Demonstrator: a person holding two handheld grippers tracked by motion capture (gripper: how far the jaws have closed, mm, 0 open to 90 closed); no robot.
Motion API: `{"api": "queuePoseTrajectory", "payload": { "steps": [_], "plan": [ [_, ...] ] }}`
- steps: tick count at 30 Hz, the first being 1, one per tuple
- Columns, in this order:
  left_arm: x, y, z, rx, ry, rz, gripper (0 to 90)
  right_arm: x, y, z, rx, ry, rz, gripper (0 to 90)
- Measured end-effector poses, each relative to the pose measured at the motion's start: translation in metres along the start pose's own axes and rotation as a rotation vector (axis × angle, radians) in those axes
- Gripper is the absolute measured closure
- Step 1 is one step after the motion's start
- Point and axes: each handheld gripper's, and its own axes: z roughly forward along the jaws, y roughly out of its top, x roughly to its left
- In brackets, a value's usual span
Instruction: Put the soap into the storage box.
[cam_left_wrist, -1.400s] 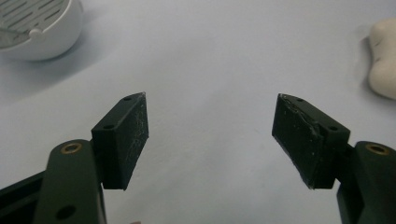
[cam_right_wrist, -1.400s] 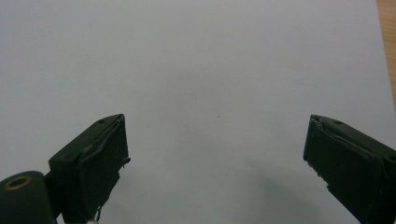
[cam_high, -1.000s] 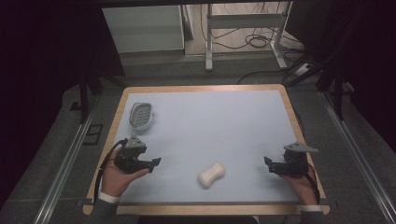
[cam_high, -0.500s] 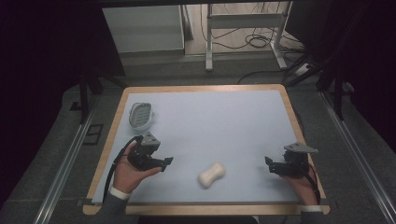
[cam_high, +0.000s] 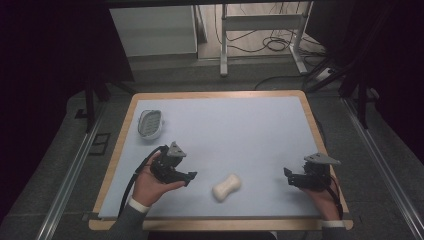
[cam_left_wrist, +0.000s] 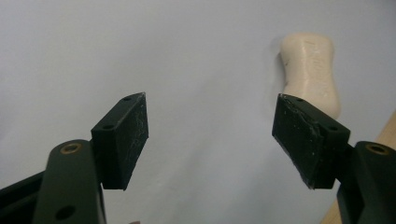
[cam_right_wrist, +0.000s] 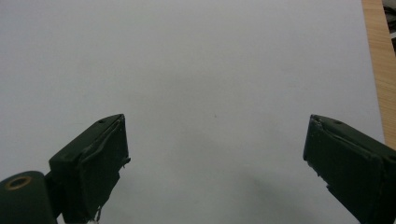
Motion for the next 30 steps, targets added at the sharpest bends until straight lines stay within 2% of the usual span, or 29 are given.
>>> {"api": "queuePoseTrajectory", "payload": {
  "steps": [11, 17, 25, 30],
  "plan": [
    [-0.027, 0.020, 0.027, 0.035, -0.065, 0.054, 25.9, -0.005, -0.001, -0.005, -0.012, -0.010, 0.015, 6.5],
    [-0.040, 0.025, 0.039, 0.055, -0.086, 0.072, 26.0, -0.004, -0.001, -0.005, -0.015, -0.008, 0.013, 6.5],
    [-0.057, 0.034, 0.061, 0.112, -0.116, 0.105, 26.0, -0.003, -0.002, -0.004, -0.009, -0.006, 0.010, 6.5],
    [-0.064, 0.038, 0.070, 0.131, -0.126, 0.120, 28.0, -0.003, -0.001, -0.004, -0.012, -0.005, 0.010, 6.5]
  ]
}}
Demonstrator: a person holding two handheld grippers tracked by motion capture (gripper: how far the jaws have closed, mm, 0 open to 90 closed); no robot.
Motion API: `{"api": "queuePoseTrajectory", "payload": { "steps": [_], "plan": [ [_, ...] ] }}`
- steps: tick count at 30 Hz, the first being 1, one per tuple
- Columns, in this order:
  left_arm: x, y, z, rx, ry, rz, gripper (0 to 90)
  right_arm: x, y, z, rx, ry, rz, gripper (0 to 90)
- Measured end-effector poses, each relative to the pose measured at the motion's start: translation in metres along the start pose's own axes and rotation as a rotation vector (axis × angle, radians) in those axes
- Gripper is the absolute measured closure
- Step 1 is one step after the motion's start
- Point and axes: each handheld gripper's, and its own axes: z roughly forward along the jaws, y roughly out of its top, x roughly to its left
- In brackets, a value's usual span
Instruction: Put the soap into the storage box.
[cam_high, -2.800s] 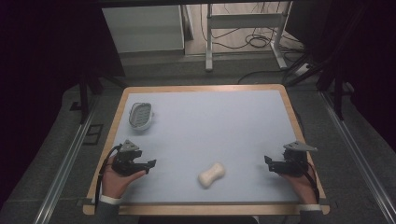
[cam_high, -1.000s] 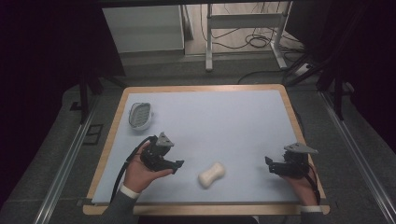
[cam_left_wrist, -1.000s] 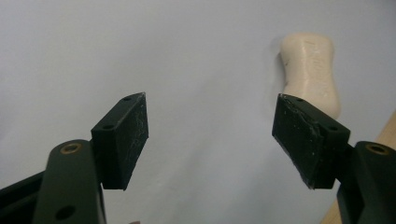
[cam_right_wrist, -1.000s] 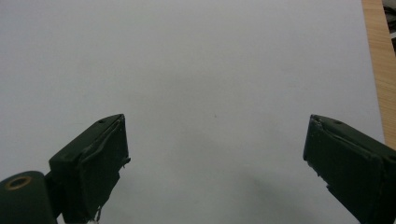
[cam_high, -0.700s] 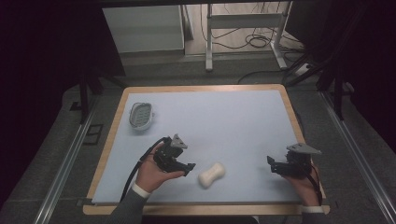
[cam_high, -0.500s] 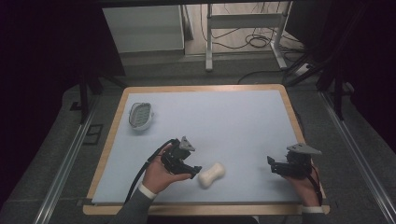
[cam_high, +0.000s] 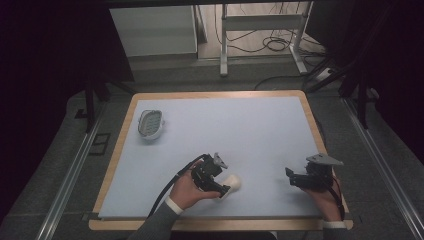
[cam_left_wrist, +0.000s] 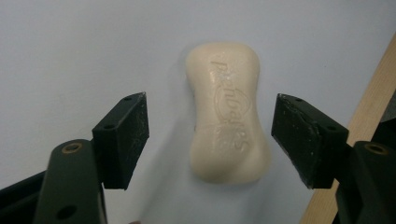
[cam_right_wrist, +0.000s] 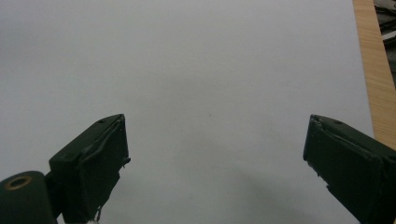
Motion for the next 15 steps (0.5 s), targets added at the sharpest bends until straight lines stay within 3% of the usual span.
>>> {"api": "queuePoseTrajectory", "payload": {
  "steps": [15],
  "plan": [
    [-0.005, 0.007, 0.023, 0.078, -0.029, 0.014, 30.1, 0.000, -0.001, 0.002, 0.011, -0.003, -0.003, 6.5]
  ]
}}
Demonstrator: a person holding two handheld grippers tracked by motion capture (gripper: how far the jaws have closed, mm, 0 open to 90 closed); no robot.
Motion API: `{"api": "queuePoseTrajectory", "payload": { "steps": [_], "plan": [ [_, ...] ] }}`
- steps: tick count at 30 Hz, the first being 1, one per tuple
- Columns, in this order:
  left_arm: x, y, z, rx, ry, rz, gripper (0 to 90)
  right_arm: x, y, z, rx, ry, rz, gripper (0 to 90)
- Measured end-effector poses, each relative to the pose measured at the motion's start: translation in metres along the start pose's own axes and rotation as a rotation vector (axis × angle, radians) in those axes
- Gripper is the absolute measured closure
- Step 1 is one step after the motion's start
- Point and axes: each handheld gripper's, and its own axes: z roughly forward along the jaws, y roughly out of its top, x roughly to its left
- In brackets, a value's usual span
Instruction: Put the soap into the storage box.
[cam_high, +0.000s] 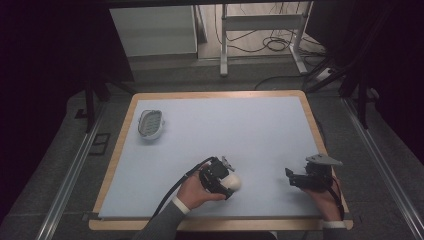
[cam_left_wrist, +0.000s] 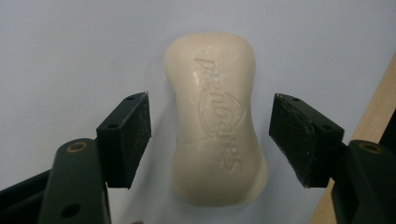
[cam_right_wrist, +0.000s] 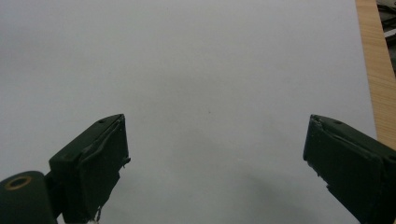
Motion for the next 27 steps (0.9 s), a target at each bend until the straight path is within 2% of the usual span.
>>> {"api": "queuePoseTrajectory", "payload": {
  "steps": [6, 9, 17, 24, 27],
  "plan": [
    [-0.001, 0.001, 0.008, 0.000, 0.000, -0.020, 33.4, 0.000, 0.000, 0.000, 0.004, -0.005, 0.001, 6.5],
    [-0.002, -0.001, 0.012, 0.021, -0.003, -0.014, 34.6, -0.001, -0.001, 0.001, 0.006, -0.011, 0.004, 6.5],
    [-0.002, -0.003, 0.013, 0.030, 0.001, -0.012, 45.9, -0.001, -0.001, 0.001, 0.006, -0.016, 0.005, 6.5],
    [-0.004, -0.002, 0.013, 0.039, 0.011, 0.002, 47.3, -0.001, -0.001, 0.001, 0.007, -0.016, 0.002, 6.5],
    [-0.006, -0.001, 0.014, 0.052, 0.027, 0.010, 47.1, -0.001, -0.001, 0.001, 0.010, -0.016, 0.002, 6.5]
  ]
}}
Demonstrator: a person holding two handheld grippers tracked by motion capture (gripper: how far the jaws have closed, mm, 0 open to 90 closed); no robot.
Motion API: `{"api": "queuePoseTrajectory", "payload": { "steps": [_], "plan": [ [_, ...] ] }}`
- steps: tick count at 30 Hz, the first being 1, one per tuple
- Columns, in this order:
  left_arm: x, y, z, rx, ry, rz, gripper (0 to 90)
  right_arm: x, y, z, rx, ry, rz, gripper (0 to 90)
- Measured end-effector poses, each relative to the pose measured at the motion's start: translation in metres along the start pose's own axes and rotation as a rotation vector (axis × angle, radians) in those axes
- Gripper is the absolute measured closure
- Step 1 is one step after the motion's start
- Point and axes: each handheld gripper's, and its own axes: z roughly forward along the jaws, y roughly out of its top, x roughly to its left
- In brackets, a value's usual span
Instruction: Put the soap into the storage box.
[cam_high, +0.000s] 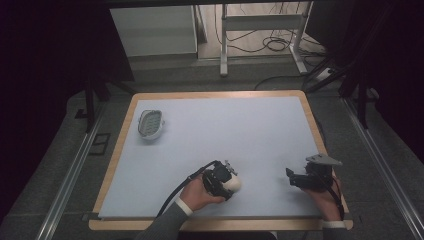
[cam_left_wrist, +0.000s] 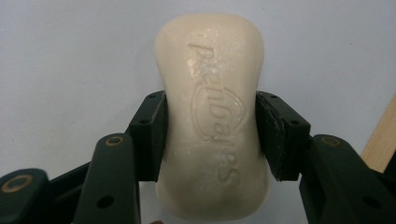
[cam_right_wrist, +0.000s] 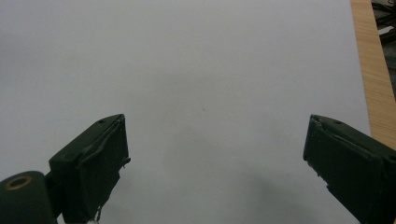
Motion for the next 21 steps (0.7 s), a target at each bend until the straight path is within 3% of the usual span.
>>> {"api": "queuePoseTrajectory", "payload": {
  "steps": [6, 12, 21],
  "plan": [
    [-0.001, 0.000, 0.000, -0.007, 0.010, 0.011, 48.3, 0.000, 0.000, -0.001, -0.004, -0.003, 0.000, 6.5],
    [0.003, -0.001, -0.003, -0.014, -0.011, 0.016, 49.4, -0.002, 0.000, -0.001, -0.003, -0.005, 0.003, 6.5],
    [0.017, -0.007, -0.022, -0.056, -0.028, -0.003, 49.4, -0.002, 0.000, -0.001, -0.002, -0.008, 0.003, 6.5]
  ]
}}
